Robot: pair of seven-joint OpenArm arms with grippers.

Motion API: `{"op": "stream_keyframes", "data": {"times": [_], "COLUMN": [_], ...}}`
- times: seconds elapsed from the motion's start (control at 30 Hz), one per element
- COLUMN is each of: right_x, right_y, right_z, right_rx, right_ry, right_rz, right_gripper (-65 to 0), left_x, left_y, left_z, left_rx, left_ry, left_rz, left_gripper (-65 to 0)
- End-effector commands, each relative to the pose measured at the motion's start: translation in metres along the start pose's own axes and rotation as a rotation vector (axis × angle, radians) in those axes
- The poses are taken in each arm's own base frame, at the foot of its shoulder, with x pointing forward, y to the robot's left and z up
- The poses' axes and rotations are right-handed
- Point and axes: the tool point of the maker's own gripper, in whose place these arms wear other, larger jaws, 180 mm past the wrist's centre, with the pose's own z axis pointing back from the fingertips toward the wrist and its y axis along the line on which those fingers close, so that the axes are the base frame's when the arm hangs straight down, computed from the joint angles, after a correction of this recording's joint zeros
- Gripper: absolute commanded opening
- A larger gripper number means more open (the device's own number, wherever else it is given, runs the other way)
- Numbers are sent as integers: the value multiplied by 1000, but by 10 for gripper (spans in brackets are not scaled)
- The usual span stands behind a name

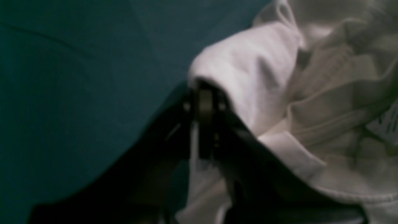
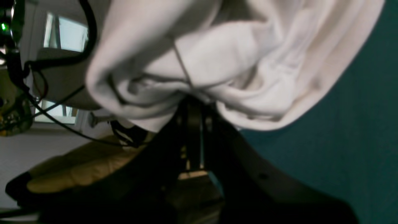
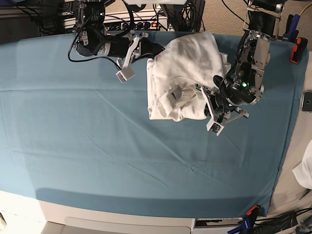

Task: Fold the T-shirt properly
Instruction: 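Grasp the bundle edges with both grippers and tuck them under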

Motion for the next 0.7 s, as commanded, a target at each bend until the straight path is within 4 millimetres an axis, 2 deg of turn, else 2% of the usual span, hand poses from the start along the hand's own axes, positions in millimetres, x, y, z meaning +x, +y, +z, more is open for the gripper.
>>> {"op": "stream_keyframes", "data": {"times": [0.0,0.33,0.37,0.43,0.5,0.6,0.67], "right_x": [9,5,5,5,5,5,5], "right_y": [4,0,0,0,0,0,0], "right_z": [2,2,2,2,2,2,2], "right_rx": [8,-11,-12,-11,-12,-12,-12], "right_ry": [-29,-10,-10,-8,-8,-8,-7], "right_rz": [22,25,25,25,25,25,26], "right_gripper": [-637,-628,-627,-616,-572,-499,-493], "left_x": [18,27,27,27,28,33,37], "left_y": [3,8,8,8,8,14,21], "left_z": [4,5,5,5,5,6,8], "left_rx": [2,21,20,20,22,44,75], "left_ry": [-56,-83,-83,-83,-83,-84,-79], "left_rz": [-10,-14,-14,-14,-15,-31,-50], "left_gripper": [-650,-650,-639,-525,-463,-454,-454]}}
